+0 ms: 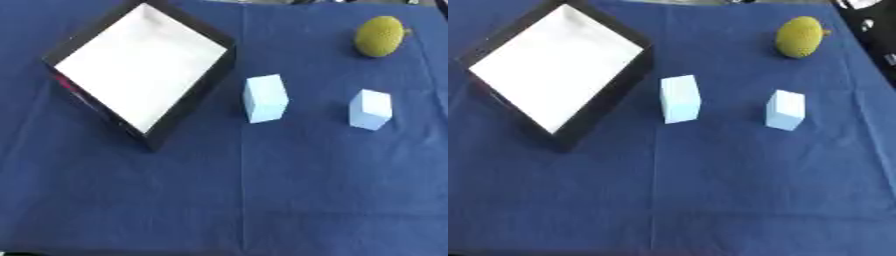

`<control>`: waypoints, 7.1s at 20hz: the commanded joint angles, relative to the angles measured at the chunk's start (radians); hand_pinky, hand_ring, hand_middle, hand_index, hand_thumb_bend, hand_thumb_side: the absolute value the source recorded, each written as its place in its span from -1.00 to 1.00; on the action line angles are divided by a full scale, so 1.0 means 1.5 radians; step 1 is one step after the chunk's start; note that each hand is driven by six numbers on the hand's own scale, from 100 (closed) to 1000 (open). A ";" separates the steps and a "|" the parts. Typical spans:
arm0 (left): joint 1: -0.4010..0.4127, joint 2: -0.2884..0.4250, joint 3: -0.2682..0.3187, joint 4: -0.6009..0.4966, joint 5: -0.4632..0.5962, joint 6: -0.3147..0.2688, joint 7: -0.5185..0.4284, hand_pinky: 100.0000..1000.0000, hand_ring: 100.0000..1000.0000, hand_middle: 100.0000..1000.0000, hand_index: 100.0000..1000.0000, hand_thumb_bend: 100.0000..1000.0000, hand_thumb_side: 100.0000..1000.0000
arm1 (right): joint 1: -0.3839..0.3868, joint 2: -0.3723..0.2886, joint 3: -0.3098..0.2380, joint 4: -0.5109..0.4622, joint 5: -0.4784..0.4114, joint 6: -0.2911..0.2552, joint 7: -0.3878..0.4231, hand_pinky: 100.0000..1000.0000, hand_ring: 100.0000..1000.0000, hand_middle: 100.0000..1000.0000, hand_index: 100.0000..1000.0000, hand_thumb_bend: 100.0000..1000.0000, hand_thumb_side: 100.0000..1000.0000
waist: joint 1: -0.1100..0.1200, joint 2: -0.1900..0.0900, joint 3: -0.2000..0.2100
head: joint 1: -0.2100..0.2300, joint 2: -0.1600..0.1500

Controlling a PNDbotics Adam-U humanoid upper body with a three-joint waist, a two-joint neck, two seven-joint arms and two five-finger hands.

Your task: Pick up objects on the table and place them in the box.

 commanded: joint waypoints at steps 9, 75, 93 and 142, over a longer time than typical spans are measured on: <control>-0.002 0.022 -0.003 -0.008 0.005 0.005 -0.010 0.03 0.49 0.50 0.50 -1.00 0.18 | 0.014 0.022 0.030 -0.042 0.033 -0.159 0.189 1.00 0.75 0.60 0.80 -1.00 -0.20 | 0.007 -0.027 0.005 | -0.006 0.000; 0.031 0.027 -0.017 0.007 -0.018 0.029 -0.043 0.02 0.53 0.46 0.40 -1.00 0.21 | 0.159 0.049 -0.009 -0.062 0.158 -0.146 0.188 1.00 0.88 0.62 0.90 -0.21 0.32 | -0.019 -0.056 -0.020 | 0.015 0.000; 0.034 0.027 -0.016 0.004 -0.024 0.035 -0.048 0.02 0.54 0.45 0.37 -1.00 0.22 | 0.177 0.092 -0.016 -0.057 0.216 -0.132 0.184 1.00 0.90 0.64 0.90 -0.22 0.28 | -0.026 -0.046 -0.019 | 0.009 0.000; 0.030 0.011 -0.019 0.003 -0.032 0.031 -0.066 0.02 0.52 0.39 0.23 -1.00 0.23 | 0.193 0.155 -0.071 0.056 0.379 -0.140 0.121 1.00 0.53 -0.05 0.57 -0.51 -0.31 | -0.011 -0.009 -0.002 | -0.009 0.000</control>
